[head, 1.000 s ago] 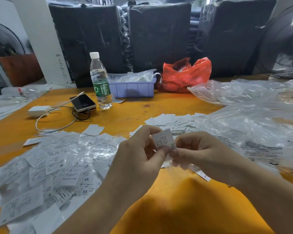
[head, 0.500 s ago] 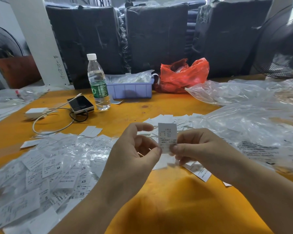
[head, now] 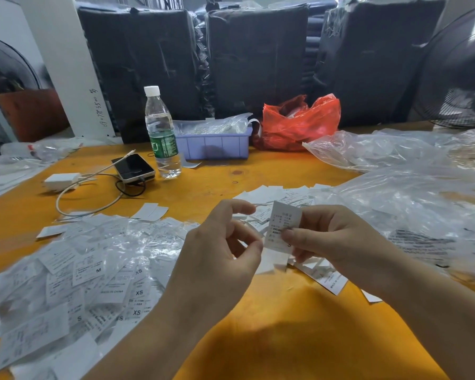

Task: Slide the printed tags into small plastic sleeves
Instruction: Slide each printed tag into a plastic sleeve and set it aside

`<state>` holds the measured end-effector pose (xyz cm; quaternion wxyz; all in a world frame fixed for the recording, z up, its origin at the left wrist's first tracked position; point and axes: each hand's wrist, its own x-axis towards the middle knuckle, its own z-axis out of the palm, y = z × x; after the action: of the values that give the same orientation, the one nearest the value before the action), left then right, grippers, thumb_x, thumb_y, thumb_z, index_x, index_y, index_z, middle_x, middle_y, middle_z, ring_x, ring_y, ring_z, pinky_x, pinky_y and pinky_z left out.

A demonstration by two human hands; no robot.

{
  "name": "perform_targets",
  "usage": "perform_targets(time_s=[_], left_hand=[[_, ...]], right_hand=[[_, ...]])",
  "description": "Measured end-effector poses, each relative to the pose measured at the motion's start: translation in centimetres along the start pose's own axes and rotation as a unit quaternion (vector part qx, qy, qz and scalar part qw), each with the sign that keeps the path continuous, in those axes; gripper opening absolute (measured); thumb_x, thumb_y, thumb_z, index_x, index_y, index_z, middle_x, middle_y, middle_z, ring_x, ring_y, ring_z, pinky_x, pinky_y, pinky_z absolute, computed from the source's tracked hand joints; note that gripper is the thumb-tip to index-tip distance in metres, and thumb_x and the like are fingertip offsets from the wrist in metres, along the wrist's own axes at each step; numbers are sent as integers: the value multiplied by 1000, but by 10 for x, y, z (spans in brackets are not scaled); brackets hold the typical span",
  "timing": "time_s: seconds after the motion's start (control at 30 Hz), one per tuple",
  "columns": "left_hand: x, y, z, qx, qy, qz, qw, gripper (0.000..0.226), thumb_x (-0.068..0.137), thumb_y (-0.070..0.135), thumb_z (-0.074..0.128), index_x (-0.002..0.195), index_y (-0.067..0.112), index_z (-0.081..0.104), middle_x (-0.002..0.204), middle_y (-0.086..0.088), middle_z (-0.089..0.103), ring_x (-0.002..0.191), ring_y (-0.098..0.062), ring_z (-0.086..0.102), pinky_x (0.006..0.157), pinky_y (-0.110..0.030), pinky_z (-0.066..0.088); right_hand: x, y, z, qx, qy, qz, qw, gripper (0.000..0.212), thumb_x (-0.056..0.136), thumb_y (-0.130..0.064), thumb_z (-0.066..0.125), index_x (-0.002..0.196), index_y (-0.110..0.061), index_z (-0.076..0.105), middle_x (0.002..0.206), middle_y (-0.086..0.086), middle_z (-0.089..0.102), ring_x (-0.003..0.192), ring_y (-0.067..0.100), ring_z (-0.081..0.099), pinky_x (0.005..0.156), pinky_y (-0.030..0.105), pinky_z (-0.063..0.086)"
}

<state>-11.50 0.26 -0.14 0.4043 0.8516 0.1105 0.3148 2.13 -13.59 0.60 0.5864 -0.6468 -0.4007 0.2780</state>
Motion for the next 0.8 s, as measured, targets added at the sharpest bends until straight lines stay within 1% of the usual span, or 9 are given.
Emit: perform_targets(time_s=[0.07, 0.2, 0.3, 0.37, 0.43, 0.53, 0.63, 0.7, 0.8], left_hand=[[1, 0, 0, -14, 2, -13, 1000, 35, 84, 13, 71, 105, 36, 54, 78, 18, 68, 61, -2, 59, 55, -12, 44], [1, -1, 1, -45, -5, -40, 998, 28, 86, 16, 70, 103, 35, 59, 81, 17, 68, 69, -3, 61, 59, -15, 48], [1, -2, 1, -79, -14, -59, 995, 27, 87, 15, 70, 102, 35, 60, 82, 14, 69, 71, -5, 62, 61, -18, 51], [2, -3, 1, -99, -15, -66, 993, 28, 86, 16, 71, 102, 35, 60, 81, 11, 70, 72, -8, 64, 61, -21, 53], [3, -4, 0, -116, -16, -74, 990, 28, 85, 15, 72, 103, 34, 60, 81, 8, 71, 73, -10, 65, 62, -22, 54], [4, -5, 0, -133, -19, -84, 987, 28, 84, 13, 73, 102, 32, 61, 81, 6, 72, 75, -12, 66, 65, -22, 55], [4, -4, 0, -149, -28, -91, 984, 28, 84, 13, 73, 103, 31, 61, 82, 4, 72, 78, -13, 68, 71, -30, 57], [4, -4, 0, -162, -33, -90, 982, 28, 83, 12, 73, 103, 29, 62, 81, 4, 72, 76, -13, 67, 69, -27, 56], [4, -5, 1, -172, -35, -89, 980, 27, 84, 10, 73, 103, 27, 63, 78, 3, 70, 69, -10, 62, 63, -21, 50]], right_hand=[[1, 1, -2, -5, 10, -3, 1000, 30, 72, -29, 68, 97, -16, 76, 89, 10, 74, 70, 16, 61, 63, 22, 54], [1, 0, -3, 4, 13, -10, 1000, 29, 72, -31, 67, 95, -17, 76, 84, 6, 74, 67, 14, 61, 63, 22, 55], [1, -1, -3, 12, -2, -10, 1000, 29, 73, -30, 66, 96, -15, 75, 88, 11, 73, 70, 16, 62, 64, 23, 55], [1, 0, -4, 3, -12, -3, 1000, 33, 73, -31, 66, 101, -14, 74, 92, 10, 74, 74, 19, 62, 65, 23, 55], [1, 1, -4, -9, -17, 4, 1000, 36, 74, -31, 66, 105, -13, 72, 95, 9, 74, 77, 20, 63, 66, 24, 54], [2, 2, -5, -18, -19, 4, 1000, 37, 75, -31, 66, 106, -13, 72, 96, 8, 74, 78, 18, 64, 67, 24, 54], [2, 2, -5, -27, -21, 2, 999, 37, 75, -31, 66, 107, -13, 72, 97, 7, 74, 79, 18, 64, 68, 24, 54], [2, 3, -5, -23, -24, 1, 999, 37, 76, -30, 67, 107, -12, 72, 99, 9, 74, 80, 21, 63, 69, 26, 55], [2, 3, -5, -18, -27, 5, 999, 37, 76, -28, 68, 108, -11, 72, 101, 9, 74, 83, 28, 64, 71, 28, 56]])
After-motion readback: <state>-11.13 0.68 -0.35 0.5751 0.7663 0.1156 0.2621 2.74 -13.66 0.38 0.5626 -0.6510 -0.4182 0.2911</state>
